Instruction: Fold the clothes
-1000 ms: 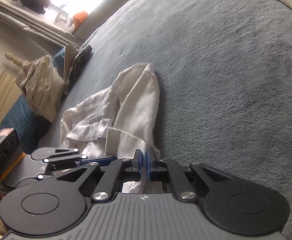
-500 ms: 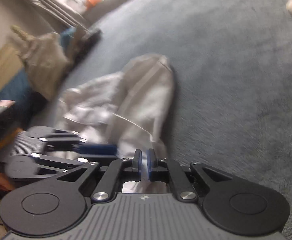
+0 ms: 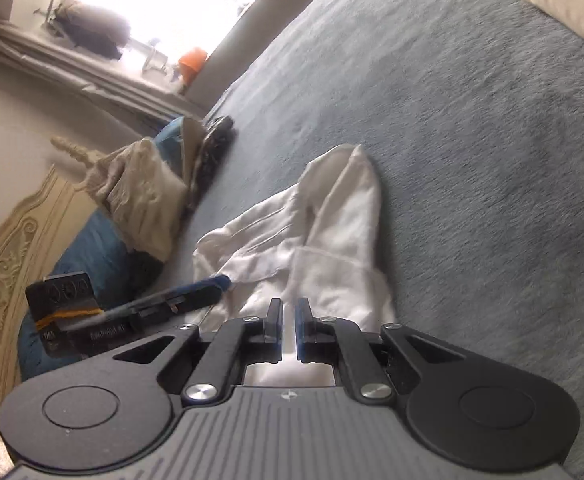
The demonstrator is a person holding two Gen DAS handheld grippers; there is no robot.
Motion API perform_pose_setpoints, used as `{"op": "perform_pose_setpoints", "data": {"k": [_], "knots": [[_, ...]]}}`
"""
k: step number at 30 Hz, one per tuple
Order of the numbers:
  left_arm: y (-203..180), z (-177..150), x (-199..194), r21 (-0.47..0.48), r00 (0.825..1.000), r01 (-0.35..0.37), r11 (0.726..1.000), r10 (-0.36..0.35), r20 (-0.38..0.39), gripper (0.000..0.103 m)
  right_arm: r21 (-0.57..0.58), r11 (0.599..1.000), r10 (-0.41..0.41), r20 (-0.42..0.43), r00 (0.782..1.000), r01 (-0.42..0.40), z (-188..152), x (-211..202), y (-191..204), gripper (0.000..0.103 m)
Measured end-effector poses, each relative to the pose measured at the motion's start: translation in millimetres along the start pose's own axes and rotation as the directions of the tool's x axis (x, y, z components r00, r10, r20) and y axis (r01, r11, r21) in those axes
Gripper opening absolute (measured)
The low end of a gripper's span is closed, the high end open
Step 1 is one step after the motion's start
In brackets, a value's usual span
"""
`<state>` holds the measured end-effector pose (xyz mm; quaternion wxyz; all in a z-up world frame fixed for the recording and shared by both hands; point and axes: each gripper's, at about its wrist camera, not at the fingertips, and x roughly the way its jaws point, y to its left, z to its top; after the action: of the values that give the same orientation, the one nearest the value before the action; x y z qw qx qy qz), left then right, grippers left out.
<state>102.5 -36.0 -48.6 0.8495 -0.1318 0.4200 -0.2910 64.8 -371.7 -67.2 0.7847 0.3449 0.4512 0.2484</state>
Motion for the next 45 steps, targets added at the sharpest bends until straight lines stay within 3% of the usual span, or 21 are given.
{"op": "perform_pose_setpoints", "data": {"k": [3,6,9,12,17,22,26,29,33,36,43,45], "knots": [[19,-2,-49,-0.014,0.992,-0.112,0.994,0.113,0.057,0.051,-0.053,0.998,0.027,-0.041,0.999,-0.029,-5,5,19,0.013],[47,-14,-100,-0.108,0.964,-0.233,0.967,0.244,0.103,0.054,-0.069,0.997,0.028,-0.061,0.998,-0.032,-9,6,28,0.024],[72,-38,-137,-0.227,0.948,-0.277,0.934,0.304,0.093,0.056,-0.045,0.999,0.018,-0.069,0.997,-0.021,-11,5,27,0.028],[89,-69,-147,-0.314,0.958,-0.269,0.910,0.288,0.013,0.056,0.015,1.000,0.014,-0.063,0.998,-0.013,-14,0,20,0.029],[95,-109,-143,-0.350,0.960,-0.274,0.896,0.275,-0.047,0.056,0.046,0.998,0.036,-0.074,0.997,-0.033,-22,2,27,0.029],[81,-112,-131,-0.268,0.959,-0.282,0.921,0.272,-0.074,0.056,-0.014,0.999,0.033,-0.163,0.986,-0.036,-39,19,50,0.029],[66,-115,-126,-0.183,0.954,-0.296,0.938,0.282,-0.098,0.056,-0.109,0.993,0.013,-0.281,0.960,-0.046,-63,41,73,0.029],[63,-119,-122,-0.162,0.947,-0.317,0.935,0.303,-0.105,0.056,-0.033,0.999,0.026,-0.349,0.937,-0.040,-82,57,69,0.029],[65,-123,-115,-0.159,0.937,-0.344,0.926,0.327,-0.123,0.055,0.119,0.992,0.023,-0.392,0.920,0.026,-100,66,46,0.029],[69,-124,-111,-0.175,0.937,-0.345,0.922,0.326,-0.128,0.051,0.130,0.988,-0.026,-0.409,0.912,0.087,-105,63,35,0.031],[74,-121,-110,-0.199,0.944,-0.329,0.923,0.315,-0.100,0.034,0.234,0.961,-0.073,-0.302,0.951,0.148,-97,53,16,0.034],[74,-120,-111,-0.198,0.946,-0.322,0.926,0.311,-0.088,0.025,0.253,0.955,-0.074,-0.293,0.953,0.152,-97,53,13,0.034]]}}
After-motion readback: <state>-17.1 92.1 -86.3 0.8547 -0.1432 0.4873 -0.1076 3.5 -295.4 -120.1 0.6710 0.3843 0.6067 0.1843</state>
